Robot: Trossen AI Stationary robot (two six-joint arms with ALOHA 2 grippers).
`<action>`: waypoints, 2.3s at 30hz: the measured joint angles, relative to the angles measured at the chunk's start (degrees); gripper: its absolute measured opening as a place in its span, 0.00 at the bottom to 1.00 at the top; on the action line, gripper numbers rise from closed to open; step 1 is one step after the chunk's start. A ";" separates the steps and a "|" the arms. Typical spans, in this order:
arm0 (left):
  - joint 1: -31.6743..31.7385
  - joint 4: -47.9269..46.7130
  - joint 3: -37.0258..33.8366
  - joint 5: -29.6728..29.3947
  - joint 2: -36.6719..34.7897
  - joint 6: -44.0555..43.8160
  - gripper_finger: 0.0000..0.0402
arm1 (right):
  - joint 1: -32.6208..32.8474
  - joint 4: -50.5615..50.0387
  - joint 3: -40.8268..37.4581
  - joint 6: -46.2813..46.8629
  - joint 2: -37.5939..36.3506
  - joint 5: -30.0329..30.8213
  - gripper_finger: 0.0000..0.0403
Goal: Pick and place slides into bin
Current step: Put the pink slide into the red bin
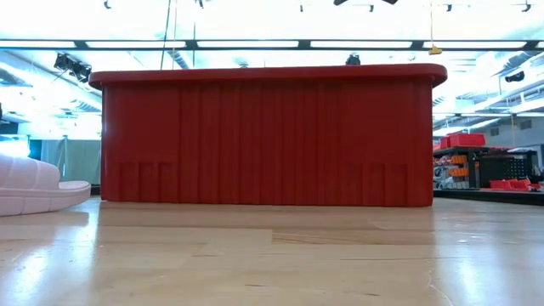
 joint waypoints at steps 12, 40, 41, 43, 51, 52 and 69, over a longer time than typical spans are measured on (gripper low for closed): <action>-31.60 -19.80 -0.93 -53.60 -10.36 -22.13 0.06 | 10.07 -0.02 0.00 8.57 4.65 -0.22 0.29; -40.39 7.17 -46.36 -35.01 2.25 -74.52 0.03 | 13.17 -2.04 0.00 -2.99 4.04 0.48 0.29; -40.39 5.47 -46.02 -31.10 2.24 -73.73 0.03 | 13.17 -2.07 0.00 -2.99 4.04 0.49 0.29; -40.41 1.33 -45.66 -23.28 2.22 -72.51 0.02 | 13.17 -2.01 0.00 -2.99 4.04 0.50 0.29; -40.51 -5.72 -44.24 -11.68 2.22 -55.85 0.05 | 13.17 -1.99 0.00 -2.64 4.04 0.50 0.29; -40.50 -5.39 -44.01 -11.01 2.23 -53.82 0.06 | 13.17 -1.98 0.00 -2.22 4.04 0.51 0.29; -40.46 -25.88 -37.79 -10.34 2.22 -27.82 0.01 | 13.28 -1.94 0.00 7.40 4.04 5.18 0.29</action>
